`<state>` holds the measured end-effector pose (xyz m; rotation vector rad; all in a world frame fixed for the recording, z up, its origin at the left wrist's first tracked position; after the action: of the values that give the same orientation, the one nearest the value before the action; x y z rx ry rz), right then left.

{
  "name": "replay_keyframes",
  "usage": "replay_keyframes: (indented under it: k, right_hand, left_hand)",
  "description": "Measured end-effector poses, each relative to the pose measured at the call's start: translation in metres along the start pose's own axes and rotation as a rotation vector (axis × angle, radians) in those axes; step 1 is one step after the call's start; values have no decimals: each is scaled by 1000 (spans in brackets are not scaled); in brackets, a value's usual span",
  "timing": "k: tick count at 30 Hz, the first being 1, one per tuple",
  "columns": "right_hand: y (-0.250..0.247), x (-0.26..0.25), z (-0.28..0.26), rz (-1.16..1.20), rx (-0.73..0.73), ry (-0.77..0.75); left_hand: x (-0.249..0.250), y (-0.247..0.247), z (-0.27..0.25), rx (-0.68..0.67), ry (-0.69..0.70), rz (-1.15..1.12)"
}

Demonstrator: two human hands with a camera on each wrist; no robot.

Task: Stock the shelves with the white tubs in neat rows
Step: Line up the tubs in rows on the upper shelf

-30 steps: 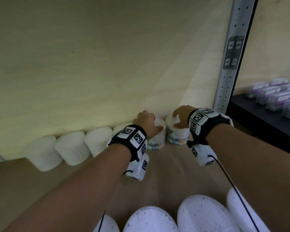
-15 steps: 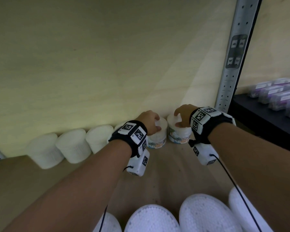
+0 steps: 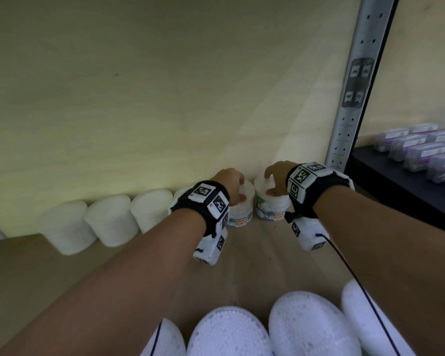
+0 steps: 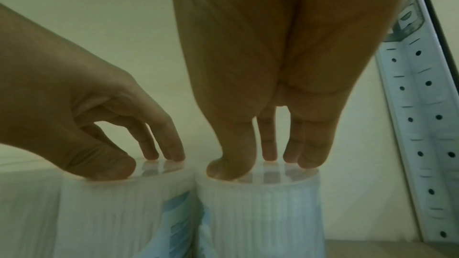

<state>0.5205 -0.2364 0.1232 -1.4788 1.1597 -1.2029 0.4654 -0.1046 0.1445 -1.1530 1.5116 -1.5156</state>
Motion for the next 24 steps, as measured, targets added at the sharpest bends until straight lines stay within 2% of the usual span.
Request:
replay_keyframes:
  k: [5,11,14,17,20,24]
  right_hand:
    - [20,13,4,-38,-143,43]
    - [11,16,-59,-18,-223,51]
    - [30,27,-59,-75,-254,38]
    - [68,51,-33,-15,-200,20]
    - [63,51,-75,-42,-229,35]
    - [47,47,-127,-80,-135,36]
  left_hand:
    - [21,-3,-17,-84,66,72]
    - [59,3,-44,-212,134,181]
    - [75,5,-60,-243,156,219]
    - [91,7,-78,-252,182,184]
    - [103,9,-92,-220,215,137]
    - [111,12,-105,-198,232,129]
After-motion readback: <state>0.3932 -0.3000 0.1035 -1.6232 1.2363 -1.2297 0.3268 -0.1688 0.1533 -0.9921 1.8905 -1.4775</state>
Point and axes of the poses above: each hand's wrist, its own z-axis towards the middle knuckle, its own y-axis out of the palm, x = y × z, the point moved 6 cm from there along z, towards the middle knuckle, and after that the axes turned 4 degrees about y, right-handed, at the moved point
